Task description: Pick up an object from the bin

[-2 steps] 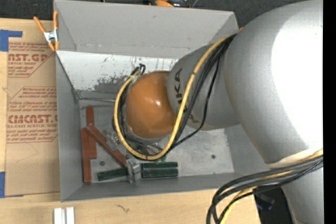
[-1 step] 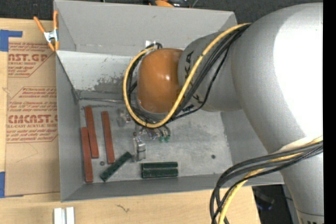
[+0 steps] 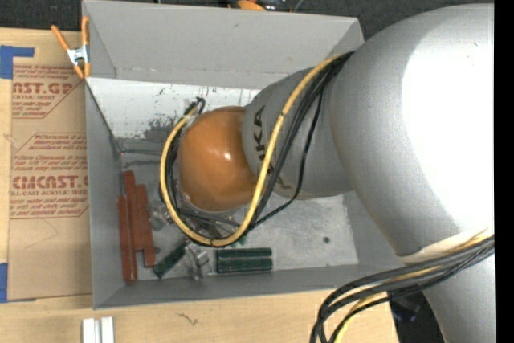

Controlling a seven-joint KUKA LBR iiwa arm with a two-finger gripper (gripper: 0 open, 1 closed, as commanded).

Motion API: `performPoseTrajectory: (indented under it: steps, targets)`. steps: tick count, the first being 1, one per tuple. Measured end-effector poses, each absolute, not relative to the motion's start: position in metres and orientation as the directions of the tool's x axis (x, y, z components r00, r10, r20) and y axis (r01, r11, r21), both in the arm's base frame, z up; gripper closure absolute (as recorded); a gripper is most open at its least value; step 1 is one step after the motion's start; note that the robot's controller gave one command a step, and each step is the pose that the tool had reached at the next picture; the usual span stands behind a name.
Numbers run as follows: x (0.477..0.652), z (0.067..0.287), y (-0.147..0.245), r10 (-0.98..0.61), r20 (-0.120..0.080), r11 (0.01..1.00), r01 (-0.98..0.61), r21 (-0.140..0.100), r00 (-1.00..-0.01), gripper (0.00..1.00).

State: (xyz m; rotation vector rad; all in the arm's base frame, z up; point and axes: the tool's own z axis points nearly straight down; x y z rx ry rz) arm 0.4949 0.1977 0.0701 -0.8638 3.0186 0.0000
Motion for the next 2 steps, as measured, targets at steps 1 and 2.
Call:
performPoseTrajectory:
  steps: [1,2]
  targets:
    - [0.495,0.070,0.197,-0.527,-0.001,0.850,-0.527,0.001,-0.850,1.00]
    - [0.514,0.203,0.167,-0.654,-0.009,0.756,-0.654,-0.004,-0.756,1.00]
